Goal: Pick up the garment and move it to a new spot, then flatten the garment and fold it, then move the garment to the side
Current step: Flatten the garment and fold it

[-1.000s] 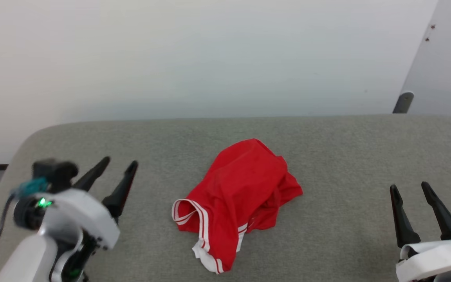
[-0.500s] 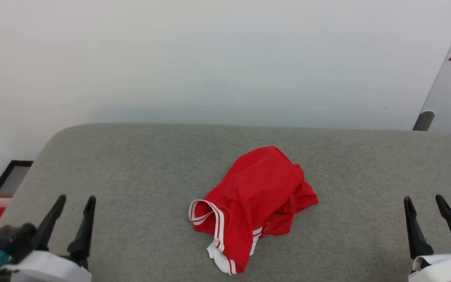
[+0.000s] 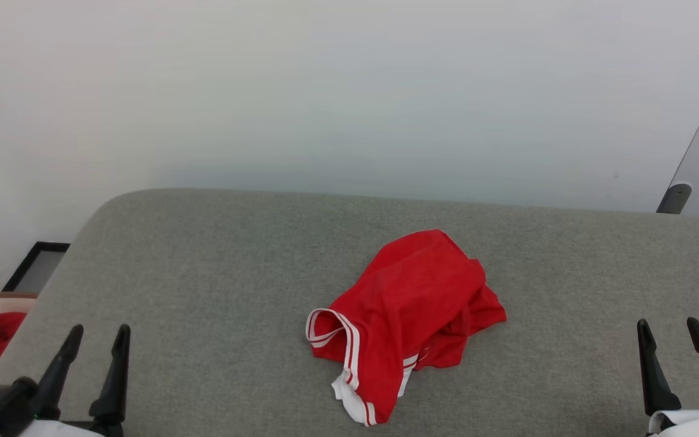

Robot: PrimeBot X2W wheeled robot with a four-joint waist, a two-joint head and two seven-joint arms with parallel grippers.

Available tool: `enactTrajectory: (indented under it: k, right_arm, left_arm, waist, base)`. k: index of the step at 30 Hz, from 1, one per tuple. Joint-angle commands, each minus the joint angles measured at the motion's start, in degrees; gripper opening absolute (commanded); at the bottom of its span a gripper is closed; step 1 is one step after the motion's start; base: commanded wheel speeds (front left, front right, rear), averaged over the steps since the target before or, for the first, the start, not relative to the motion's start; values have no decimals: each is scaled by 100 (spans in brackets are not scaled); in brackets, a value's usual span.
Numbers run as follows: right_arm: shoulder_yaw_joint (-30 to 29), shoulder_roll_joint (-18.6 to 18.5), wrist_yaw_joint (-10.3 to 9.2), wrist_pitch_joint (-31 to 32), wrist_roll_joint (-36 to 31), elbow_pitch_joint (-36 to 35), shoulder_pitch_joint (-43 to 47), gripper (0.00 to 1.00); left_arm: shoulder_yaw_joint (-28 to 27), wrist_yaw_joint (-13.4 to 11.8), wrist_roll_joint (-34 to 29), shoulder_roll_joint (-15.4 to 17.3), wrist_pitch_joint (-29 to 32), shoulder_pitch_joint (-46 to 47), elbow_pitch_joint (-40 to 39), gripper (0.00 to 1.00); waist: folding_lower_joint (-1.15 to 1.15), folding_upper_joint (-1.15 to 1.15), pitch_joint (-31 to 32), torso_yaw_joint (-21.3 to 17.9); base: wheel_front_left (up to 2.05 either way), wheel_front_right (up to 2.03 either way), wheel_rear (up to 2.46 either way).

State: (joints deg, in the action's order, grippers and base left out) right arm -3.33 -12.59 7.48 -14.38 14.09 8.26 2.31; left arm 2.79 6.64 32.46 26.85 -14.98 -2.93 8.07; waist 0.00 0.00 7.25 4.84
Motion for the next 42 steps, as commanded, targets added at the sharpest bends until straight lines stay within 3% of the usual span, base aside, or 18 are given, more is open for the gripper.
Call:
enactTrajectory:
  k: [1, 13, 20, 34, 42]
  right_arm:
    - [-8, 14, 2, -31, 11, 15, 100, 100]
    - [36, 31, 2, -58, -30, 11, 44, 100]
    - [104, 11, 2, -66, -13, 19, -56, 100]
    - [311, -49, 2, -30, 84, -2, -401, 100]
    - [322, 53, 2, -54, 37, -78, -551, 100]
  left_arm:
    - [-48, 40, -37, -39, -21, -64, -32, 100]
    - [-198, 81, -248, -203, -22, -177, -123, 100]
    - [227, 86, -76, 50, 157, 107, -142, 100]
    - [1655, 89, 1526, 997, 2199, 1568, -504, 100]
    - [2096, 89, 2336, 1150, 3603, 2333, -268, 100]
  waist:
    - [0, 0, 1, 4]
    - [0, 0, -28, 30]
    - [0, 0, -131, -74]
    - [0, 0, -608, -678]
    - [0, 0, -933, -1120]
  base:
    - [0, 0, 0]
    - [0, 0, 0]
    - [0, 0, 0]
    - [0, 0, 0]
    - [0, 0, 0]
